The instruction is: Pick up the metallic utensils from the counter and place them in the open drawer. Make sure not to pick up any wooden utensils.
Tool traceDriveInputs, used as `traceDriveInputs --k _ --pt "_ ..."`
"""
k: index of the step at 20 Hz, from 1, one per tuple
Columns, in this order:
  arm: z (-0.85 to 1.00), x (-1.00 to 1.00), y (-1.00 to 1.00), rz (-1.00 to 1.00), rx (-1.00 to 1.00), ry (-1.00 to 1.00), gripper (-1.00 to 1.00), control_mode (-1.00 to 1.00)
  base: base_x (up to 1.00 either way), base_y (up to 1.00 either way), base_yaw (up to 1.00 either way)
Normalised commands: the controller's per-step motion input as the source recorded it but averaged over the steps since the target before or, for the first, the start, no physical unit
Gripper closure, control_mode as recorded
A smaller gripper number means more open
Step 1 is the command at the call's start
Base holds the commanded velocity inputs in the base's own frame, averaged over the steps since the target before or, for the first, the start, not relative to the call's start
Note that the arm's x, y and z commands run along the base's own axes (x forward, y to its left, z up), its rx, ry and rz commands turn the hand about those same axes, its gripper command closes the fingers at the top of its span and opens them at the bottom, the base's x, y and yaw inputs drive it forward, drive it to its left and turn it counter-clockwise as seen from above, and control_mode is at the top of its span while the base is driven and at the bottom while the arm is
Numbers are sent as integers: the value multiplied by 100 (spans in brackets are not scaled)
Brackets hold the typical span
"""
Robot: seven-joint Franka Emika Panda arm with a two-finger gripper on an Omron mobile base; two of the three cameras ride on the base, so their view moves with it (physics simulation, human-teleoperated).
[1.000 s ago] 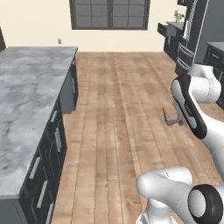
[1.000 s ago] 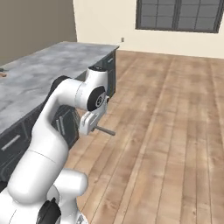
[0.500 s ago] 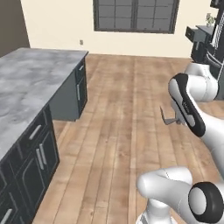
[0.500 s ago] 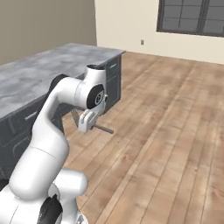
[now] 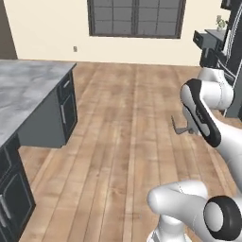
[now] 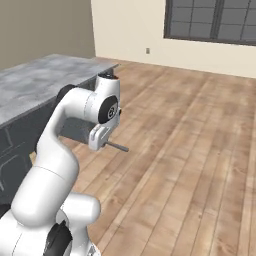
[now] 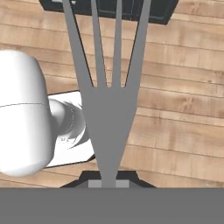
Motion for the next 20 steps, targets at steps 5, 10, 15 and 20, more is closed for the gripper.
traceDriveInputs --k 5,10,15,20 --pt "0 0 0 0 0 0 100 100 100 -21 -26" --pt "0 0 0 0 0 0 100 100 100 -2 -31" --pt "0 0 0 0 0 0 100 100 100 6 -38" --pt "0 0 0 0 0 0 100 100 100 36 -43"
